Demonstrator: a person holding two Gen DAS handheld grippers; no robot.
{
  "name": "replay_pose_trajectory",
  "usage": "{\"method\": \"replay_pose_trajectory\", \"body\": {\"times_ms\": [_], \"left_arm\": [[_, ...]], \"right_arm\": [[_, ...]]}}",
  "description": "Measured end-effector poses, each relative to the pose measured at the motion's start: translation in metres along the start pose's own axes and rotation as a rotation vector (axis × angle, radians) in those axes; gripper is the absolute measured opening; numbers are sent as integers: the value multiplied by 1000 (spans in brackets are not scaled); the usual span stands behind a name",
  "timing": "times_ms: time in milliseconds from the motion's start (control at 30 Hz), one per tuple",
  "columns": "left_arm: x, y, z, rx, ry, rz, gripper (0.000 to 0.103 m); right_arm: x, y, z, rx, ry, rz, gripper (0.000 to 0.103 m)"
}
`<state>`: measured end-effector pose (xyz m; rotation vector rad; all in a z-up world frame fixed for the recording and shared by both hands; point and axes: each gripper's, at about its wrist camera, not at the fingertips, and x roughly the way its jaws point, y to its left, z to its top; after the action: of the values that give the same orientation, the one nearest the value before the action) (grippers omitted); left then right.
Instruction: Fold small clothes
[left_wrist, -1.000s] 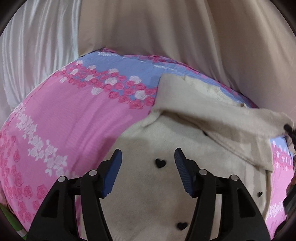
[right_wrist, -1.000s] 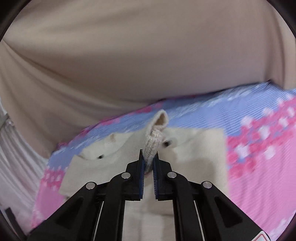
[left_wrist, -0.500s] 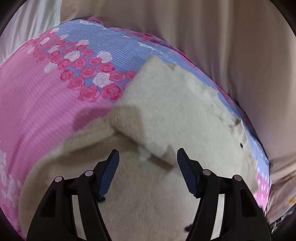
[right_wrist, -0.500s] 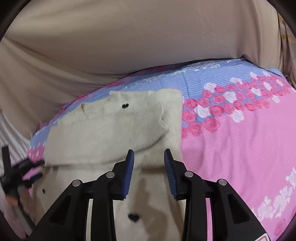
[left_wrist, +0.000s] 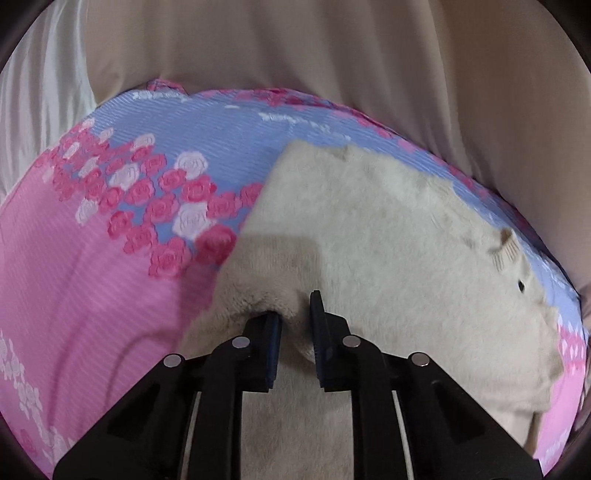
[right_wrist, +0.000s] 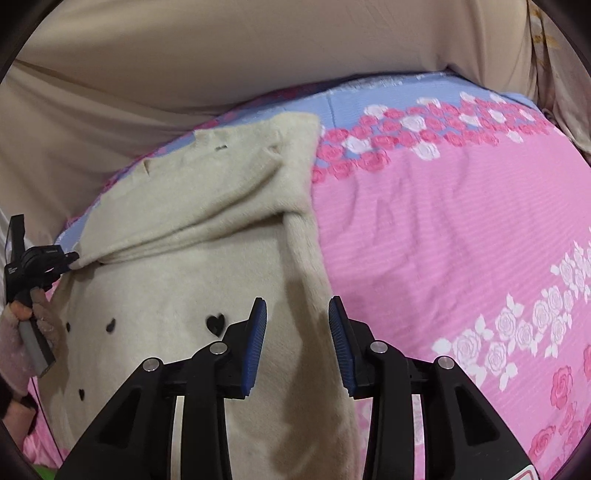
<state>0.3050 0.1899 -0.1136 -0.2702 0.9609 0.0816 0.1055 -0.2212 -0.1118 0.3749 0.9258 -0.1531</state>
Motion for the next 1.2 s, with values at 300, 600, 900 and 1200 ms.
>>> {"method": "replay_pose_trajectory", "body": {"times_ms": [300, 600, 900, 1200], "left_arm": [[-79, 58, -72, 26, -10, 33, 40], [-112, 145, -161, -104, 131, 123, 49], [-133, 125, -153, -72, 49, 97, 52], [-99, 48, -63, 3, -35, -9, 52]], "right_arm": [[-36, -13, -68, -31, 116, 3, 43], [-60, -12, -139, -51, 202, 47, 54], [-71, 1, -112, -67, 103, 54, 56], [-58, 15, -42, -84, -26, 68, 56]]}}
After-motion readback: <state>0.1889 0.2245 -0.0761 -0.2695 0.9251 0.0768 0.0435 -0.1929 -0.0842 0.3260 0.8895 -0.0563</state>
